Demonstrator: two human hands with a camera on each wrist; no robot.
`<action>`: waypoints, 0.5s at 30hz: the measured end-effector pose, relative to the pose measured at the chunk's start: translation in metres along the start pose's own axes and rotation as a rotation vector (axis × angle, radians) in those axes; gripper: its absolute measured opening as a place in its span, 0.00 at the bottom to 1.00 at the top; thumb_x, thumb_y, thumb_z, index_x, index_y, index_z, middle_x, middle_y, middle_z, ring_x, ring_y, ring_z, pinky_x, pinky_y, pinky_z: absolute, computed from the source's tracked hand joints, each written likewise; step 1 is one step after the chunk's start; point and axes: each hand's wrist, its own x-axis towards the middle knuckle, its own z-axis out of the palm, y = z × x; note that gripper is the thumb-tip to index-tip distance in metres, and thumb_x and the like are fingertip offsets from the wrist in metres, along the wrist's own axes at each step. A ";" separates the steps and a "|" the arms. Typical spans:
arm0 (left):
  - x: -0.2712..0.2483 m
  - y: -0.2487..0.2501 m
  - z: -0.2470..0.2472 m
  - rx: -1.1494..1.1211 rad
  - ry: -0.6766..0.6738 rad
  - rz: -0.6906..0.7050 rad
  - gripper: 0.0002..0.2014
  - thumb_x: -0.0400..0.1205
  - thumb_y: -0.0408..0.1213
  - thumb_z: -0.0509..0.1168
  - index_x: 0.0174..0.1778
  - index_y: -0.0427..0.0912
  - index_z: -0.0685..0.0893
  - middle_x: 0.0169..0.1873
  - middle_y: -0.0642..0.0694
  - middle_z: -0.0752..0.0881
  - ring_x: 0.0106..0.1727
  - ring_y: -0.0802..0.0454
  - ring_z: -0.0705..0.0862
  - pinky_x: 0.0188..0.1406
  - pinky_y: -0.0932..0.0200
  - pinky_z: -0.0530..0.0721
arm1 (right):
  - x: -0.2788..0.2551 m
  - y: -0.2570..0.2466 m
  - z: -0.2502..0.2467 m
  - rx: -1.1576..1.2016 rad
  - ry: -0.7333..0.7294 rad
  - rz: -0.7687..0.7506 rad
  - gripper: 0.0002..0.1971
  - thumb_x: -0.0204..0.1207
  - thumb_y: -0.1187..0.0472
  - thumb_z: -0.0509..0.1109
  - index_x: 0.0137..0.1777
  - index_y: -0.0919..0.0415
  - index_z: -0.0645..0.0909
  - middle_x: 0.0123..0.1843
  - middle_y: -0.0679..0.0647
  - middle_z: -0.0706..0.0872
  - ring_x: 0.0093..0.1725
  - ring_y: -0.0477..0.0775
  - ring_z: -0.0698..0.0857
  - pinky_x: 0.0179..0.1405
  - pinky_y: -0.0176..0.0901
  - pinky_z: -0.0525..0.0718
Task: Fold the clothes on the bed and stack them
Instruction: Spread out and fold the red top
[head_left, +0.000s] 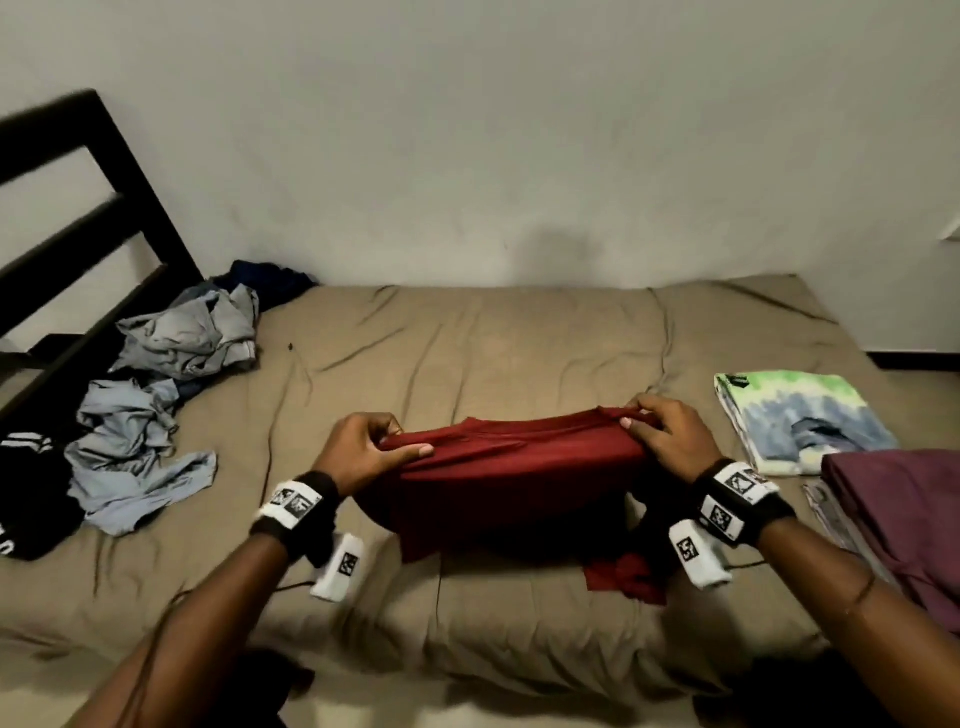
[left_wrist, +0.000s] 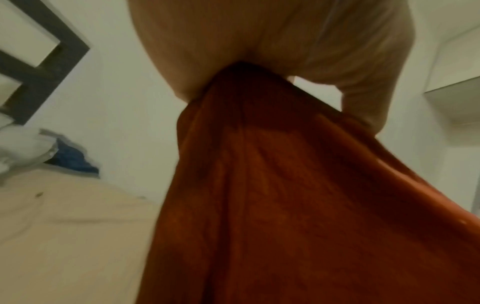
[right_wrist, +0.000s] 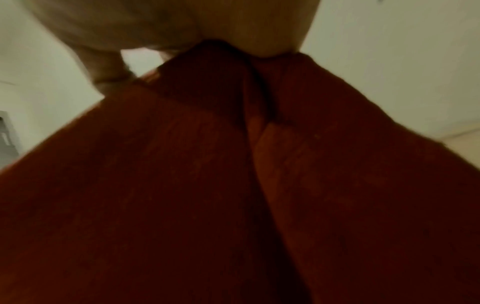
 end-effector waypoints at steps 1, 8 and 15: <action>0.006 0.015 -0.024 -0.005 -0.044 0.018 0.25 0.68 0.59 0.81 0.29 0.41 0.82 0.23 0.52 0.83 0.27 0.59 0.79 0.29 0.59 0.74 | 0.010 -0.018 -0.022 -0.028 -0.019 -0.060 0.11 0.66 0.42 0.66 0.43 0.45 0.82 0.37 0.46 0.87 0.41 0.53 0.86 0.45 0.54 0.82; 0.009 0.124 -0.149 0.328 0.235 0.359 0.24 0.78 0.65 0.60 0.36 0.47 0.83 0.29 0.50 0.83 0.34 0.48 0.82 0.35 0.50 0.78 | 0.045 -0.118 -0.138 -0.319 -0.005 -0.425 0.11 0.75 0.41 0.57 0.37 0.45 0.72 0.29 0.44 0.77 0.31 0.57 0.79 0.34 0.52 0.74; 0.001 0.233 -0.185 0.792 0.694 0.325 0.06 0.84 0.34 0.67 0.45 0.34 0.82 0.30 0.31 0.86 0.30 0.28 0.85 0.29 0.48 0.73 | 0.066 -0.170 -0.206 -0.123 0.400 -0.349 0.12 0.80 0.50 0.58 0.49 0.55 0.79 0.40 0.52 0.84 0.40 0.59 0.82 0.43 0.53 0.78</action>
